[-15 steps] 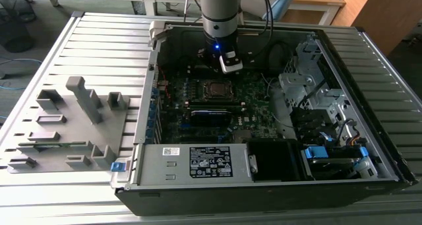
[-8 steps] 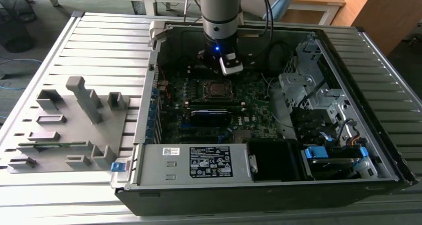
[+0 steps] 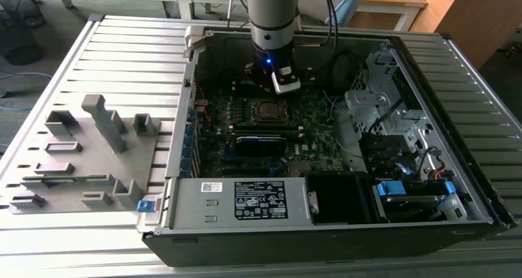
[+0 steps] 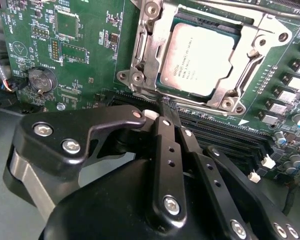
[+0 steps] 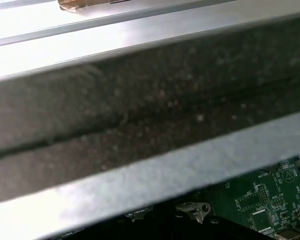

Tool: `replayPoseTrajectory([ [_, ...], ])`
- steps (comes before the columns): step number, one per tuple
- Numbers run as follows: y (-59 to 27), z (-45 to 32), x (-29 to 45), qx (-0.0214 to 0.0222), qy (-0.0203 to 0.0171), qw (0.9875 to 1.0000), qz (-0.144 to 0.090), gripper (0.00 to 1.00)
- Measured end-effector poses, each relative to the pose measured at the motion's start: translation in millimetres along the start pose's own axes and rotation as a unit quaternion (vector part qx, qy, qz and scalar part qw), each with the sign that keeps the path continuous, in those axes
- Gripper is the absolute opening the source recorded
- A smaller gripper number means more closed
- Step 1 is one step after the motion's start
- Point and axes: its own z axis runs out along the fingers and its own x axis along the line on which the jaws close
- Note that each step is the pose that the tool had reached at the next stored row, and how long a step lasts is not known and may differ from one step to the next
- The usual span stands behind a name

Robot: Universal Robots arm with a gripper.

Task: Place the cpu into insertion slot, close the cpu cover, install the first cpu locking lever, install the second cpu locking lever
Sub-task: 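Install the first cpu locking lever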

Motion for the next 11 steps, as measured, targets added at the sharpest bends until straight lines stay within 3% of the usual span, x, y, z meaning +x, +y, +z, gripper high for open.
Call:
replayPoseTrajectory([
  [11,-0.5,2.9,0.3,-0.0010,-0.0029,1.0000,0.000,0.10],
])
